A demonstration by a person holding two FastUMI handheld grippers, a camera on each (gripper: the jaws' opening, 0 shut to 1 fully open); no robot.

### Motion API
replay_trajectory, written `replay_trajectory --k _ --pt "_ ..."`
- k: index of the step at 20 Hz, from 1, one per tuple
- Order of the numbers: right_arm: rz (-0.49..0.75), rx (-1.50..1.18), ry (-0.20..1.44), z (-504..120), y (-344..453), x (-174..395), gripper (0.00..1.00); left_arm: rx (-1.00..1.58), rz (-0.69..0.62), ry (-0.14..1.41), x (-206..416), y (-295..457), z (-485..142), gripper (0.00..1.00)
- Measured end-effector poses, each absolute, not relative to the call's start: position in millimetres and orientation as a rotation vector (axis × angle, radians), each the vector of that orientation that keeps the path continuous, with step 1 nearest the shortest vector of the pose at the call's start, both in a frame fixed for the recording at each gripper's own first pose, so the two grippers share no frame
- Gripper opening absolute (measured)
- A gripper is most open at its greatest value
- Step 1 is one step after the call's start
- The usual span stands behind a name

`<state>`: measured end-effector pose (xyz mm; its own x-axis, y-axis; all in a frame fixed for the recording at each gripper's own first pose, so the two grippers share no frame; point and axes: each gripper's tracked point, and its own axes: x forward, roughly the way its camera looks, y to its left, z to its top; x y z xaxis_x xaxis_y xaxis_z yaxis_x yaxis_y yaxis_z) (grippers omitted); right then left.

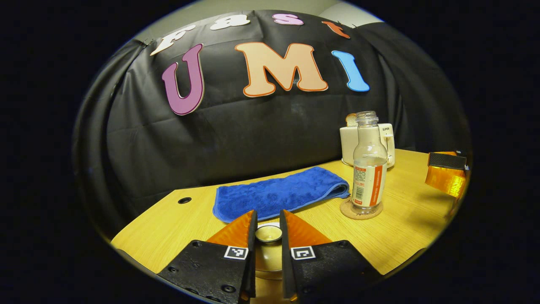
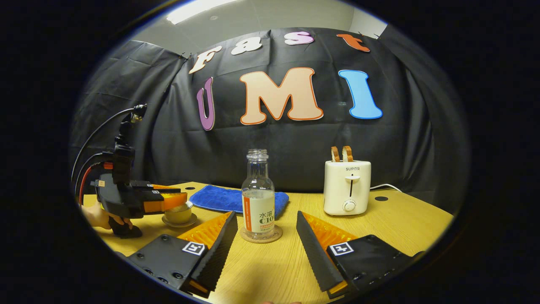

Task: Open the teacup lid with one hand, grasp the water bottle and pour water into the teacup with the other hand; after pouring, place the water bottle on the coaster and then close the teacup lid.

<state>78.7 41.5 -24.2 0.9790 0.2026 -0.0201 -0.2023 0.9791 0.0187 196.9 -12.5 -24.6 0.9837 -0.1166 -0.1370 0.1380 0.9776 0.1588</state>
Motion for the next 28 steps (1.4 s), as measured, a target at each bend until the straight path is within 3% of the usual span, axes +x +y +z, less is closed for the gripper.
replay_trajectory --k 7,8,9,11,15,19,22,27,28 --pt "0.204 0.017 0.022 -23 42 79 0.94 0.157 -0.137 0.118 194 -13 -23 0.28" --pt "0.204 0.017 0.022 -24 42 78 0.9 0.156 -0.147 0.105 193 -15 -20 0.32" --pt "0.204 0.017 0.022 -24 42 78 0.94 0.155 -0.156 0.087 191 -16 -18 0.35" --pt "0.204 0.017 0.022 -24 42 78 0.94 0.16 -0.157 0.046 187 -16 -11 0.54" --pt "0.204 0.017 0.022 -24 42 78 0.87 0.181 -0.136 -0.003 181 -14 -4 0.6" --pt "0.211 0.017 0.022 -23 42 75 0.94 0.143 -0.112 -0.005 165 -4 -2 0.79" --pt "0.208 0.017 0.022 -24 39 71 0.9 0.069 -0.091 -0.008 143 8 -1 0.9" --pt "0.179 0.015 0.022 -23 31 62 0.94 -0.007 -0.05 -0.008 102 24 -3 1.0" --pt "0.169 0.015 0.021 -23 29 59 0.9 -0.007 -0.043 -0.006 94 25 -2 0.95"
